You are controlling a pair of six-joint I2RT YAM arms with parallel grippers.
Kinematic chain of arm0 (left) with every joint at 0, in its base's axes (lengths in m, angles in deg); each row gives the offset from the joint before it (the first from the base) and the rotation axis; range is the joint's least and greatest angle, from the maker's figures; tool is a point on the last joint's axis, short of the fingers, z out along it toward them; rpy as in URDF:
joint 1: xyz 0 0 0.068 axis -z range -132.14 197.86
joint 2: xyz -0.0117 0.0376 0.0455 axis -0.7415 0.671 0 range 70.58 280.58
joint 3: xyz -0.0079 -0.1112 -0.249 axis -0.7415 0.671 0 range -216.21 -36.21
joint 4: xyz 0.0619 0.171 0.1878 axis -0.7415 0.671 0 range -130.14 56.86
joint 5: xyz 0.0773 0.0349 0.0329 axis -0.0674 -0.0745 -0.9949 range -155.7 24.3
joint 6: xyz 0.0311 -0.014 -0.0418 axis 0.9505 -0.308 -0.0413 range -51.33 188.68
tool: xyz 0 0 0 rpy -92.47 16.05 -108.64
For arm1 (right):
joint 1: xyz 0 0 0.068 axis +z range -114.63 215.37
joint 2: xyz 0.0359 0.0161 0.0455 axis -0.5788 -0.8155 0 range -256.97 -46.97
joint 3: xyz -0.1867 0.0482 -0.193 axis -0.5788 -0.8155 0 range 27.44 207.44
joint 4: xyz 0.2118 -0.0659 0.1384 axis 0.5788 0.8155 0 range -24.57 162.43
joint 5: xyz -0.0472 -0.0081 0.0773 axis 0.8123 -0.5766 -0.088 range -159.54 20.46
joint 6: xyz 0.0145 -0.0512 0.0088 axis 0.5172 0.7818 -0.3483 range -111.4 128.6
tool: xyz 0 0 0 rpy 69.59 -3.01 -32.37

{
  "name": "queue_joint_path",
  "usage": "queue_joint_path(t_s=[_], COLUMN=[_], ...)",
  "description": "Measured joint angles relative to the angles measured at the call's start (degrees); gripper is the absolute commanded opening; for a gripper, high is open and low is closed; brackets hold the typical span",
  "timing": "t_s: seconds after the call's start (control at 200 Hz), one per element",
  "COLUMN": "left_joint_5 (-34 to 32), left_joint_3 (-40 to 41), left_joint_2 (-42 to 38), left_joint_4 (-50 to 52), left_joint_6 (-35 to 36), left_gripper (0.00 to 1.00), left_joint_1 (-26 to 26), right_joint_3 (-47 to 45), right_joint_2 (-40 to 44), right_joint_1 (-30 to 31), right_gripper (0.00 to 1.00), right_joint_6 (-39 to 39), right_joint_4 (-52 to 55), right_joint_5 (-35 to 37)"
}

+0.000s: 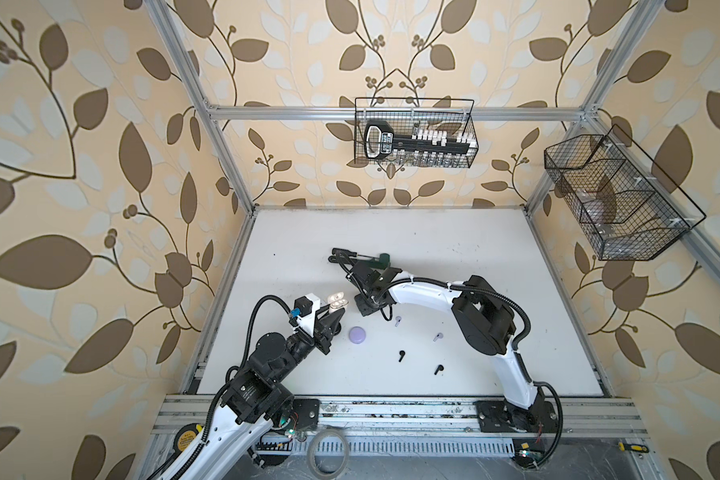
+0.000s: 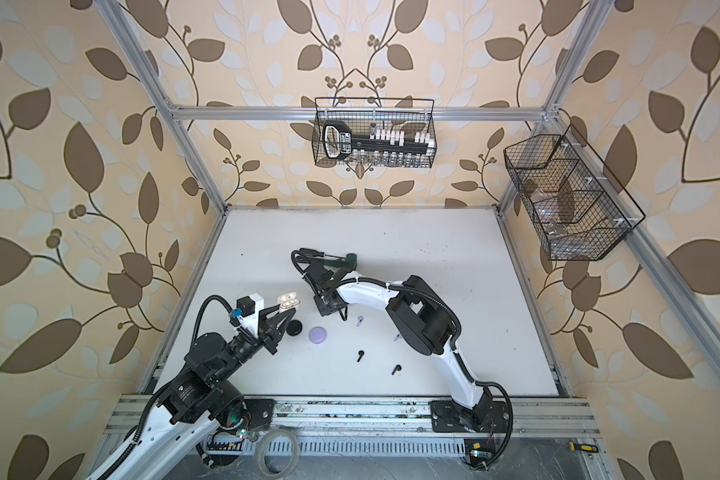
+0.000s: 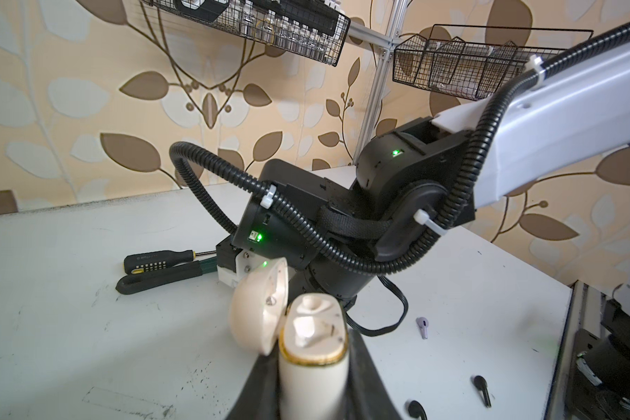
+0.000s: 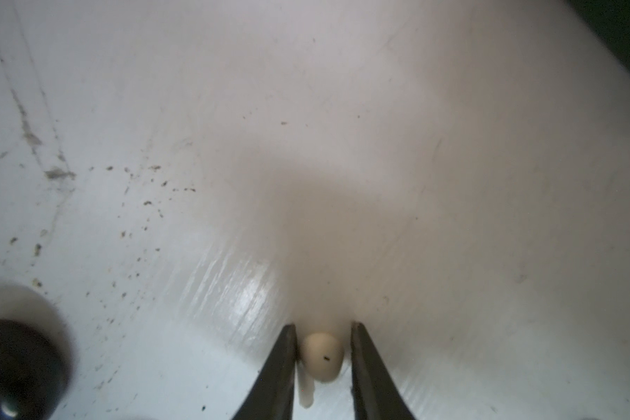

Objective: Insert wireless bluetooth earbuds into charging case
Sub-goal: Pick up the wireless bluetooth earbud from the center of the table.

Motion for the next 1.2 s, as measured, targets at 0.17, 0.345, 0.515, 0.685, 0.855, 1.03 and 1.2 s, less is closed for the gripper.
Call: queue_joint_path(t_s=[0.17, 0.345, 0.515, 0.685, 0.855, 1.03, 1.2], left_joint_5=[0.0, 0.0, 0.0, -0.02, -0.02, -0.17, -0.57], left_joint_3=[0.0, 0.0, 0.0, 0.0, 0.02, 0.17, 2.21], left_joint_2=[-0.02, -0.02, -0.02, 0.35, 3.91, 11.72, 19.37], left_joint_4=[0.04, 0.13, 0.17, -0.02, -2.64, -8.7, -16.85], left_joint_6=[0.0, 0.0, 0.0, 0.04, 0.55, 1.33, 1.36], left_gripper=[0.0, 0.0, 0.0, 0.0, 0.0, 0.0, 0.0], left_joint_1=[0.0, 0.0, 0.0, 0.0, 0.0, 0.0, 0.0], right_joint_3=[-1.99, -3.5, -5.7, -10.1, -17.46, -24.98, -30.56], right_joint_2=[1.09, 1.9, 3.08, 5.64, 10.1, 14.86, 19.26], right_joint_1=[-0.26, -0.5, -0.66, -0.72, -0.72, -1.01, -1.49], right_gripper=[0.23, 0.19, 0.18, 0.17, 0.16, 0.15, 0.13], right_joint_6=[-0.94, -2.36, -4.09, -7.28, -12.28, -17.86, -22.01], right_joint_4=[-1.57, -2.93, -5.22, -8.33, -13.18, -19.8, -26.12], right_joint_5=[-0.24, -1.05, -1.79, -2.97, -3.61, -3.65, -3.37])
